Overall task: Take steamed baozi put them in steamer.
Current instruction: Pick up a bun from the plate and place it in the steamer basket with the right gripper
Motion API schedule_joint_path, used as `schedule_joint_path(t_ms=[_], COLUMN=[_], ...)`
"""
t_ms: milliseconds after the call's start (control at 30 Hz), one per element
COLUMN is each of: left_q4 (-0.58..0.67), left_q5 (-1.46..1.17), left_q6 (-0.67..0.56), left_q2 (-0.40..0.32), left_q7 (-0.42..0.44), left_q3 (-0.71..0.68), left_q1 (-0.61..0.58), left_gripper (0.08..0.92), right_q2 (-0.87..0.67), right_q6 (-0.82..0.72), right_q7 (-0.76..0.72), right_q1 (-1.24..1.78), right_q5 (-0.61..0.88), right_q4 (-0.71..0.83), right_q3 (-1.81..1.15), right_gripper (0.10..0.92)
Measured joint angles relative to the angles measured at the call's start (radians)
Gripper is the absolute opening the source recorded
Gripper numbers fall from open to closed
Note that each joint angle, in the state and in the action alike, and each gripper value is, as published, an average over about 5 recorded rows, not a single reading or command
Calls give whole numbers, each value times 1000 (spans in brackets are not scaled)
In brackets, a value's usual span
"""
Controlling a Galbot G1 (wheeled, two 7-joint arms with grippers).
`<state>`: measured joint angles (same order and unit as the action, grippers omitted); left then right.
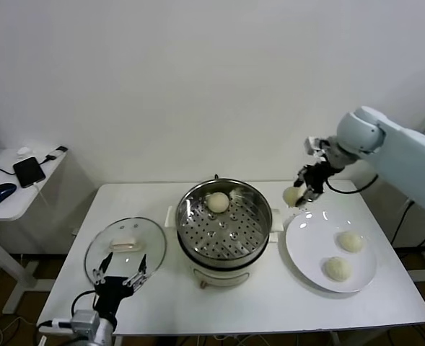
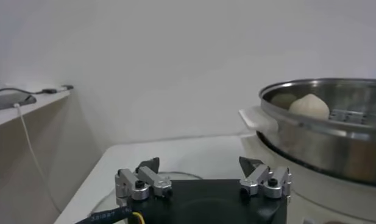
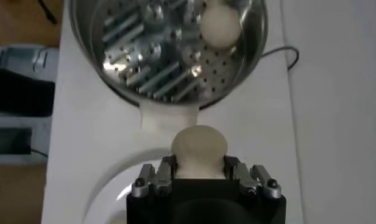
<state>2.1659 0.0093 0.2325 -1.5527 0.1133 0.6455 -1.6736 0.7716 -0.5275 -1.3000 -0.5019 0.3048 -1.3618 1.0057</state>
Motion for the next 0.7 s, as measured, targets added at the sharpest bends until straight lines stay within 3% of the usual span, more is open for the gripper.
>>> schedule_joint_path(t_ms=[267,700], left_q4=[19,25], left_q5=[-8,-36], left_q6=[3,14], left_q2=[1,4], left_q7=[1,4], left_q3=[-1,-4], left_q1=[8,32], left_gripper=[823,823], right_q2=[185,472], right_q6=[-80,-148], right_q7=[55,117], right_q1=[-78,-47], right_q5=[127,171], right_q4=[58,204], right_q3=[118,215], right_gripper=[531,526])
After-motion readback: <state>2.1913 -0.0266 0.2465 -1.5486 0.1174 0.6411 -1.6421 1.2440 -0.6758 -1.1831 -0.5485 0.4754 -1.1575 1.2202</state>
